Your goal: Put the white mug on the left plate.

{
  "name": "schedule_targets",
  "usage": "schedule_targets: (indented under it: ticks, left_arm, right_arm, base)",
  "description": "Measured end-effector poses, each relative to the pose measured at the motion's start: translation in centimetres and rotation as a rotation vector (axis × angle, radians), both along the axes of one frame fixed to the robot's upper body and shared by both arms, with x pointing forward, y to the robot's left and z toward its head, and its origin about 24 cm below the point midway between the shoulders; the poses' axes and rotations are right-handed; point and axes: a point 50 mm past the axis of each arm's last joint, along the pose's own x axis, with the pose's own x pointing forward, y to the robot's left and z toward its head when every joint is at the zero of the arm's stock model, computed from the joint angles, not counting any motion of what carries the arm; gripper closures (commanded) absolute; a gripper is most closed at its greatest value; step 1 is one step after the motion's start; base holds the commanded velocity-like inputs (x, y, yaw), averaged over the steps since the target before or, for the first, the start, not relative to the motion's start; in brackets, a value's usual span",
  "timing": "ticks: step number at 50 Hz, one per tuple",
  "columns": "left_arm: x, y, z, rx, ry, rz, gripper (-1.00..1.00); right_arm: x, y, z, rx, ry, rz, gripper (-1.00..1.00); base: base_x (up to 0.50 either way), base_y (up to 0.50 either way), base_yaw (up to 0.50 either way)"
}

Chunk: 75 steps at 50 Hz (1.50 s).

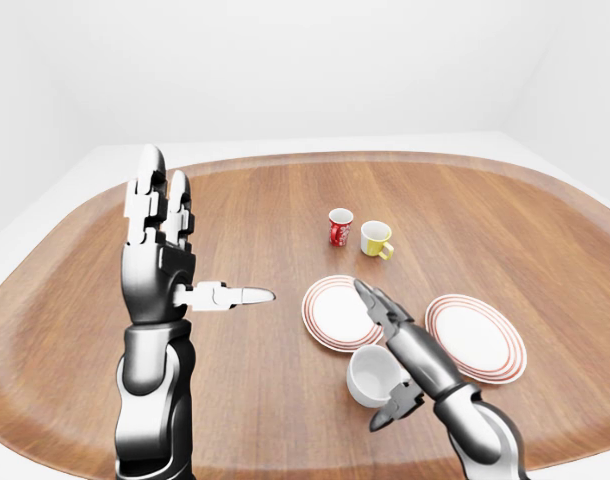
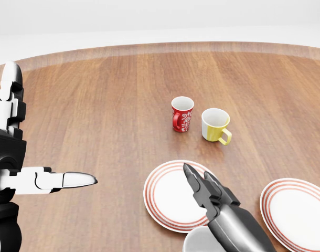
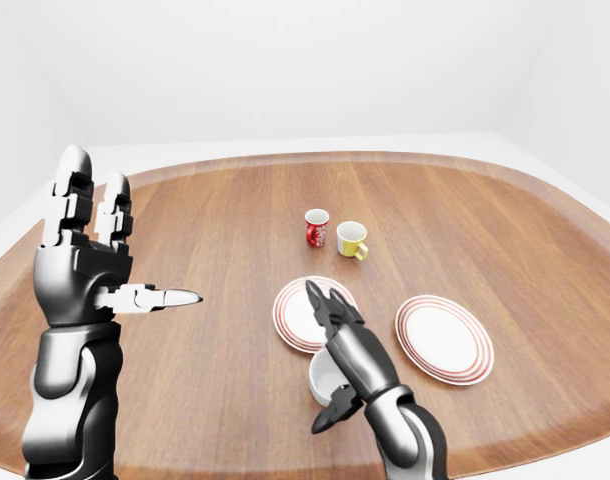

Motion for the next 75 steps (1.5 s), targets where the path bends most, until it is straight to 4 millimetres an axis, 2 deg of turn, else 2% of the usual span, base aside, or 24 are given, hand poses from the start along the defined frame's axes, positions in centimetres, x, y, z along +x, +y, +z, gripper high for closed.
schedule_targets:
  ticks: [40, 75]
  left_arm:
    - [0.0, -0.1, 0.0, -0.004, 0.000, -0.004, -1.00]
    - [0.1, -0.2, -0.2, -0.004, 0.009, -0.006, -1.00]
  right_arm:
    - [1.3, -0.9, -3.2, -0.113, 0.115, -0.053, -1.00]
    - [2.7, -1.7, -3.8, -0.137, 0.153, -0.065, -1.00]
  base:
    - [0.00, 0.00, 0.00]
    - [0.00, 0.00, 0.00]
